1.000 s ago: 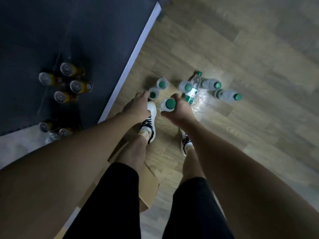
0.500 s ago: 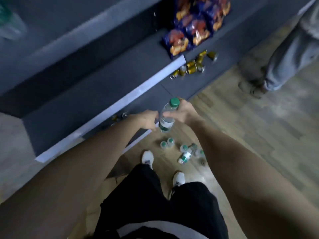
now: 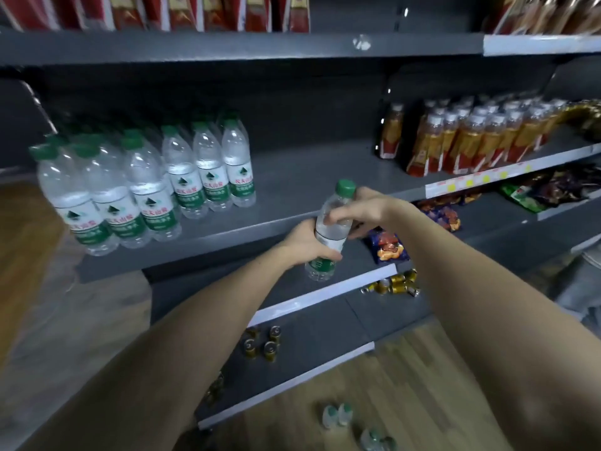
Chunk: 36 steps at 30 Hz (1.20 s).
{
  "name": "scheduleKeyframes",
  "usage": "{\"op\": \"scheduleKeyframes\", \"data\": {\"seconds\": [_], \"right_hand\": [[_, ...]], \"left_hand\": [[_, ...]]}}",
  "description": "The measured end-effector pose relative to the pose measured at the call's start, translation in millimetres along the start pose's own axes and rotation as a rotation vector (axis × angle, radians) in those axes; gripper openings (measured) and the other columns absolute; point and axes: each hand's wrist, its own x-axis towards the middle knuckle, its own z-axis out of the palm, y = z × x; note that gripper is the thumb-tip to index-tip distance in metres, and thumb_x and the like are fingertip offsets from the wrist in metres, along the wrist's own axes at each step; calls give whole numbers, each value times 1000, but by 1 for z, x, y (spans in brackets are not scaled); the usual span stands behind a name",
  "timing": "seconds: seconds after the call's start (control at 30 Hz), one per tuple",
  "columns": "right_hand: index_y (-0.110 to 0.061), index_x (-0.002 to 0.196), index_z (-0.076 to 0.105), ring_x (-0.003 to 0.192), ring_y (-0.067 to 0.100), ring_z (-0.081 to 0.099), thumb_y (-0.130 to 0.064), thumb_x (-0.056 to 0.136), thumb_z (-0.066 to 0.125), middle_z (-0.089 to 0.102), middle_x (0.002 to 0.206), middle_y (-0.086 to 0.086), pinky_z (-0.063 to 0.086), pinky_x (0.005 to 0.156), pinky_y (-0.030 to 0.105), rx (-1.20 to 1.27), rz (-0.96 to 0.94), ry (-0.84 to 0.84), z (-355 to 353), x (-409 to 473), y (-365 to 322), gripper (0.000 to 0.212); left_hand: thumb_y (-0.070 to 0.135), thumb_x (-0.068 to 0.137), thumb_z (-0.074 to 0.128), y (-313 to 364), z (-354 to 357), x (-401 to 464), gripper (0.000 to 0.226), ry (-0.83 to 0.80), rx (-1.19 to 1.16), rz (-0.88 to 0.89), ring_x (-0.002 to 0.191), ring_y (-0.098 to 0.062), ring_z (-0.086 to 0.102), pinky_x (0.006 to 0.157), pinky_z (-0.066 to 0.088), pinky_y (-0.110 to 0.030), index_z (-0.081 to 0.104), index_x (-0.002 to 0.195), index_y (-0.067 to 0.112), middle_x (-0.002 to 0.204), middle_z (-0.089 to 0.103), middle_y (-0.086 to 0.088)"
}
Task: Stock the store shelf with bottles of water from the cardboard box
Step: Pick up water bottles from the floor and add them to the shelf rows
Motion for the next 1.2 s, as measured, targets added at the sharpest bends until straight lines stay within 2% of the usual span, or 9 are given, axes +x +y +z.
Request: {"op": "scheduleKeyframes", "data": {"seconds": [0.17,0.27,0.5,0.63,0.77,0.83,0.93,1.07,1.2], "right_hand": [[-11,115,66,103,26,69,-21,76,84,72,113,10,58,91,43,22,-95,-116,19,13,-56,44],[-9,117,60,104,28,67,-23,74,86,66,115,15,58,89,45,-98,-101,-83,36,25,-75,52],[-9,120,58,85,24,67,-18,83,76,64,90,7,61,78,39,-343,-30,-109,85,62,-83,42],[-10,109,62,75,21,66,-20,82,74,67,84,8,59,65,33,-402,-112,-116,105,91,-96,30],[-14,80,63,61,21,59,-24,77,73,63,64,5,59,62,32,-484,-160,-173,119,119,-105,15],[-14,78,61,58,22,58,-23,77,73,62,57,3,57,61,32,-495,-163,-185,121,134,-108,15],[-12,83,62,57,22,56,-21,81,72,61,57,2,55,59,31,-515,-183,-212,121,155,-115,13],[-11,95,63,56,17,59,-21,85,73,64,62,1,55,60,30,-538,-225,-249,119,181,-127,17],[-13,96,60,69,20,63,-21,87,70,66,75,3,56,65,33,-562,-247,-310,123,198,-130,16]], "left_hand": [[38,38,89,-2,-76,-25,67,174,20,14,86,-10,71,84,59,-37,70,102,25,93,74,11],[23,46,91,-6,-117,-38,61,227,-68,16,87,-12,71,85,58,-39,68,102,23,92,75,8],[32,31,87,-13,-188,-49,92,444,-159,16,98,-17,66,86,57,-41,49,115,30,108,68,6],[27,40,91,-14,-212,-42,85,562,-129,-25,97,-19,64,86,56,-42,51,114,25,107,66,4],[19,53,90,-18,-224,-30,86,652,-83,-73,105,-26,61,90,55,-43,43,125,20,118,61,-4],[15,60,89,-17,-228,-23,95,669,-29,-98,112,-29,57,93,51,-37,34,139,16,127,55,-6],[12,65,87,-19,-234,-13,94,695,-6,-131,109,-25,56,87,48,-31,33,142,12,123,57,-5],[20,67,87,-16,-242,-7,94,671,70,-198,118,-26,51,95,47,-35,32,143,11,131,52,-4],[41,70,85,-2,-246,-2,82,655,139,-222,121,-25,52,98,46,-37,44,136,14,135,53,-4]]}}
